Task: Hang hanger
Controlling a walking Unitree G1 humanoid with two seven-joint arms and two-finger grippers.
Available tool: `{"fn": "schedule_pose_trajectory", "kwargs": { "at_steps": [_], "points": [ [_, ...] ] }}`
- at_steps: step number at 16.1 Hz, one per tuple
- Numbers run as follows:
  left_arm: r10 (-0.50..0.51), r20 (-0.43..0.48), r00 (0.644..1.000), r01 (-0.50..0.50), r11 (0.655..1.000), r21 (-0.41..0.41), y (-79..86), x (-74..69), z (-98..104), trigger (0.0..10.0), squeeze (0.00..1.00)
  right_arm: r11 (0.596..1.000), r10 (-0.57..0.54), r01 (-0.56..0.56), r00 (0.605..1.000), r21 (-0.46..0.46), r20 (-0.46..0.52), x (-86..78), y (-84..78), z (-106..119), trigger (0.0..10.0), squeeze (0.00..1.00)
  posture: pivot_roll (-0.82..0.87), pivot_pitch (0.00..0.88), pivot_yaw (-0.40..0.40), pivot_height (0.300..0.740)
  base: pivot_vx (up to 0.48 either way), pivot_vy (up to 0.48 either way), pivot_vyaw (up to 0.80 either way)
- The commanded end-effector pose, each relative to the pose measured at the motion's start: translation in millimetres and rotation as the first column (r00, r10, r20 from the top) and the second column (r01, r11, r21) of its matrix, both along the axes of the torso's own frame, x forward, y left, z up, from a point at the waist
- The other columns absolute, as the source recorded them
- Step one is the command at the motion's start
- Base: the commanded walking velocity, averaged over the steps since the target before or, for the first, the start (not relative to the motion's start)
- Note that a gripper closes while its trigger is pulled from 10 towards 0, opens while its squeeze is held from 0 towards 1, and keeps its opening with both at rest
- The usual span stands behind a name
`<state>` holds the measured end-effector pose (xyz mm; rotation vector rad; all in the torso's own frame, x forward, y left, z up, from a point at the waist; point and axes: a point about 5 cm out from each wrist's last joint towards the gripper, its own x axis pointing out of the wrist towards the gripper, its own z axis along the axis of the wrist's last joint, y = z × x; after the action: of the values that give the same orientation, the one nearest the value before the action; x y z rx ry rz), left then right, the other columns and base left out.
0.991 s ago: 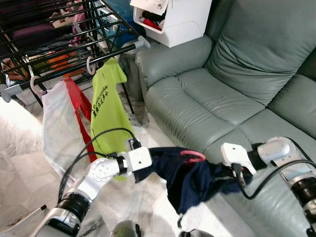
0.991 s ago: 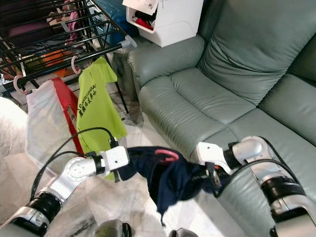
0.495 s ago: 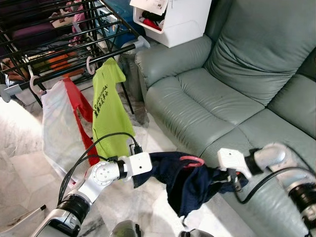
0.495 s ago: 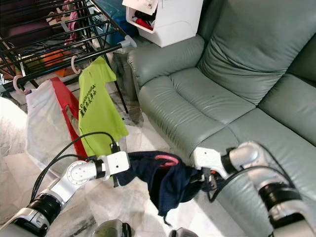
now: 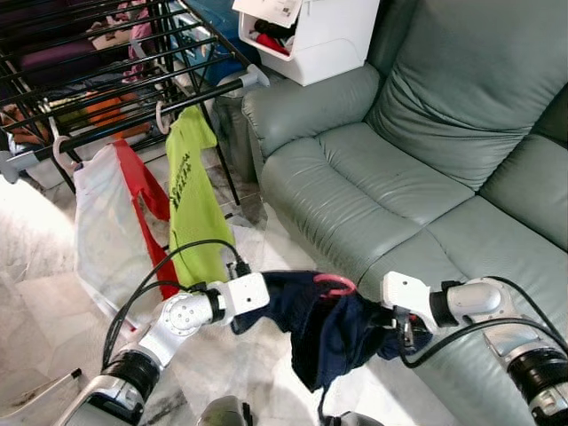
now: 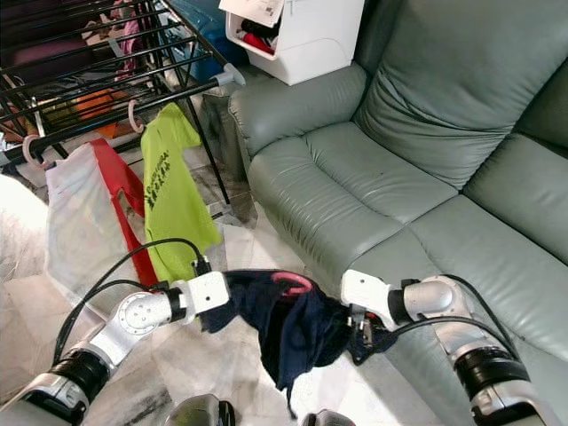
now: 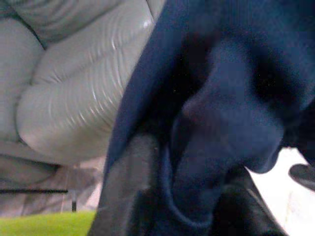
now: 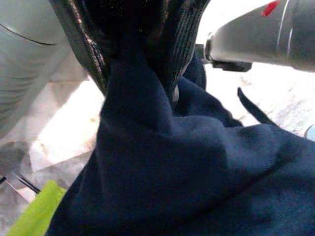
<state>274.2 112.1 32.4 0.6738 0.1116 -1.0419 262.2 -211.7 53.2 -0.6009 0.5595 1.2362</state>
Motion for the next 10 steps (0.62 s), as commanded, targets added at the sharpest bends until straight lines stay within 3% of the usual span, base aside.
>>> {"fn": "schedule_pose_trajectory", "kwargs": {
  "at_steps": [1, 3, 5, 8, 9, 10],
  "points": [
    [0.019, 0.046, 0.999, -0.018, 1.000, -0.012, 2.2, 6.7, 7, 10.0, 1.00, 0.999, -0.053, 0.053, 0.998, 0.004, 0.043, 3.6, 0.0, 1, 0.0, 0.00, -0.09, 0.019, 0.021, 0.740, 0.000, 0.000, 0.00],
    [0.054, 0.076, 0.996, -0.054, 0.999, -0.007, 5.2, 8.9, 8, 10.0, 1.00, 0.993, -0.114, 0.114, 0.991, -0.003, 0.066, 6.1, 1.7, -3, 0.0, 0.00, -0.09, 0.019, 0.022, 0.740, 0.000, 0.000, 0.00],
    [0.082, 0.039, 0.996, -0.082, 0.997, 0.010, 10.5, 7.0, 3, 10.0, 1.00, 0.981, -0.194, 0.194, 0.978, 0.010, 0.070, 6.4, 8.9, -11, 0.0, 0.00, -0.09, 0.020, 0.024, 0.740, 0.000, 0.000, 0.00],
    [0.120, 0.056, 0.991, -0.119, 0.993, -0.016, 21.0, 2.0, 2, 10.0, 1.00, 0.910, -0.415, 0.413, 0.907, 0.037, 0.078, 8.0, 14.1, -25, 0.0, 0.00, -0.09, 0.030, 0.028, 0.740, 0.000, 0.000, 0.00],
    [0.192, 0.064, 0.979, -0.189, 0.981, -0.041, 26.2, 2.3, 2, 10.0, 1.00, 0.867, -0.499, 0.496, 0.862, 0.053, 0.093, 9.8, 12.9, -27, 0.0, 0.00, -0.09, 0.032, 0.028, 0.740, 0.000, 0.000, 0.00],
    [0.234, 0.060, 0.970, -0.230, 0.971, -0.063, 28.9, 2.2, 2, 10.0, 1.00, 0.848, -0.530, 0.526, 0.842, 0.064, 0.107, 10.8, 12.8, -27, 0.0, 0.00, -0.09, 0.035, 0.027, 0.740, 0.000, 0.000, 0.00]
  ]
}}
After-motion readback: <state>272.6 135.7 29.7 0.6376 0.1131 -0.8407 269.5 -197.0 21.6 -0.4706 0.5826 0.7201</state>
